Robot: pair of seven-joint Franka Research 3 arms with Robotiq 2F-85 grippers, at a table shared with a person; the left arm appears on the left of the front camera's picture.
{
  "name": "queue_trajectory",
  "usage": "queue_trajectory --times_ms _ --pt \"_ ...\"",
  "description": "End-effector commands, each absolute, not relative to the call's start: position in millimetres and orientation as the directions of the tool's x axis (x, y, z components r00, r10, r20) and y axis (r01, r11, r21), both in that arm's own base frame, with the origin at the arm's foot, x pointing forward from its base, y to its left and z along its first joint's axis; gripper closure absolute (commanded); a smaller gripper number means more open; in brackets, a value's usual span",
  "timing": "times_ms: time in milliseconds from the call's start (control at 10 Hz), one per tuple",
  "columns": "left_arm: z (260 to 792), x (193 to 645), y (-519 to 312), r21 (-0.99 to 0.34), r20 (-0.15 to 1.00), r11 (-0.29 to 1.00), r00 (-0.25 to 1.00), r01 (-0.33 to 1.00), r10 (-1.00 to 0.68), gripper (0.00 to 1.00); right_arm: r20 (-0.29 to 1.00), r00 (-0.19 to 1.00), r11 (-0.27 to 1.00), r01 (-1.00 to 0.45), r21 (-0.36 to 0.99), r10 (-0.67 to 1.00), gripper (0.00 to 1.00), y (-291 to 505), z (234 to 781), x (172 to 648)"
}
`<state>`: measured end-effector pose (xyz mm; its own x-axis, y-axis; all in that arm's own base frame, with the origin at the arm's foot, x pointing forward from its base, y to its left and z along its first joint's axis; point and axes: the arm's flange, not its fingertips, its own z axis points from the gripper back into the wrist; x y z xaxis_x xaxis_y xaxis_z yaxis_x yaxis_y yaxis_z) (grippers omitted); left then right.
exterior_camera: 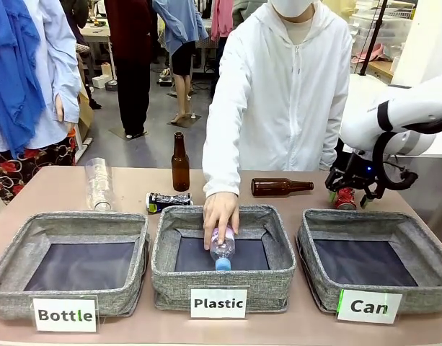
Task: Sort the can waste into the basket.
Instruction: Pick up the can waste from the table and place it in the right Fabric basket.
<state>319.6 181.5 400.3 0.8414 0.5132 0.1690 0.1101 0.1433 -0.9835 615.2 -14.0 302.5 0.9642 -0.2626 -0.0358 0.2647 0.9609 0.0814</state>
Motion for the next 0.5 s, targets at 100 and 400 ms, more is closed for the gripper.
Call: queue_trajectory --times_ms 100,400 --pt "401.4 318.6 180.7 -0.98 0.193 0.141 0.837 0.139 0.512 0.0 -0.044 0.95 0.951 0.309 0.007 -0.308 0.0 -12.1 308.6 626.9" --pt "401.4 318.6 180.7 -0.98 0.193 0.141 0.837 0.139 0.512 0.0 -0.046 0.948 0.949 0.314 -0.002 -0.314 0.57 -10.0 305.2 626.8"
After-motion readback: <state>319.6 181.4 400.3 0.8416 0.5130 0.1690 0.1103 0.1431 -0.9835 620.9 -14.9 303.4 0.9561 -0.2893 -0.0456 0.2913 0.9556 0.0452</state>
